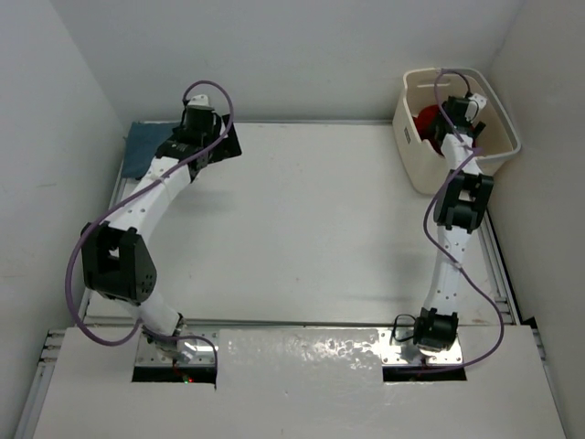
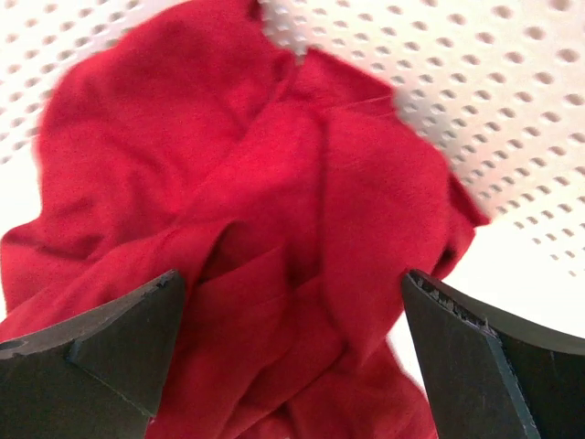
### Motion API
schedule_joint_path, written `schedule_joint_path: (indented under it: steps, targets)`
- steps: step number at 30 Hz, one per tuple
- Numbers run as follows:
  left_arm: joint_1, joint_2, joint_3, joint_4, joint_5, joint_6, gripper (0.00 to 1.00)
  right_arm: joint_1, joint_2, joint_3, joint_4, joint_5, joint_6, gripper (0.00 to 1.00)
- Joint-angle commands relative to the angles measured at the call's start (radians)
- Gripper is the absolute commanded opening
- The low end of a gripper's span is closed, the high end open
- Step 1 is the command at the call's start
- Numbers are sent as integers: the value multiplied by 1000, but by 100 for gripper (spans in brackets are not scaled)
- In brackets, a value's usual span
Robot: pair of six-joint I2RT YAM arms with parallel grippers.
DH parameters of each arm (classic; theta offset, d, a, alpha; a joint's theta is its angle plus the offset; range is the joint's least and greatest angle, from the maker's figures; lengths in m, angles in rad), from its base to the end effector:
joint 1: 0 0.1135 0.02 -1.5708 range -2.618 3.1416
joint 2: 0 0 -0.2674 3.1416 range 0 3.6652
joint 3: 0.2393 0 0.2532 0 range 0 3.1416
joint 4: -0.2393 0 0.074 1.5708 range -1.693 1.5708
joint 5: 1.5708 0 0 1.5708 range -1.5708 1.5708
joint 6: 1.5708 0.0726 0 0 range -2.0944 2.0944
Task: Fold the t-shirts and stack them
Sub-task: Grab crumpled tshirt from bin with the right arm
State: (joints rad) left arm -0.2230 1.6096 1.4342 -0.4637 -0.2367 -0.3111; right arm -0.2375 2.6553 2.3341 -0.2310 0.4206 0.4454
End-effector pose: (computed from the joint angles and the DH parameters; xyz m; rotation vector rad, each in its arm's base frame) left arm 0.3930 -0.0717 0.3106 -0.2268 2.1778 -0.0393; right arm 0.6036 -0.1766 0.1442 0.9262 1.8689 -0.3197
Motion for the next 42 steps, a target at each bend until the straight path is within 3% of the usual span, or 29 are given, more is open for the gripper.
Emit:
schedule_joint_path:
  steps: [1,9,12,13,15,16,19,28,36,42]
  targets:
    - [-3,26,75,5,-13,3,100,-9,11,48,41,30,21,99]
    - [-3,98,167,-21,19,-14,100,-29,97,31,62,-40,48,99]
    - [-3,113,198,-38,22,-14,100,-29,138,42,111,-94,90,88]
    - [-3,118,210,-61,20,-14,100,-29,144,42,134,-112,95,75]
    - [-3,122,241,-78,16,-13,100,-29,149,34,142,-114,117,58]
    - [-3,121,244,-85,14,-11,100,-29,144,27,154,-114,119,36]
    - [-3,101,233,-78,5,-6,100,-29,95,2,159,-105,116,0]
    - [-3,29,118,23,43,4,100,-16,-159,-50,225,-154,-5,0]
    - [-3,-16,35,108,83,13,100,41,-446,-137,284,-236,0,0]
    - [-1,-53,-35,146,86,7,100,122,-555,16,190,-419,-40,0]
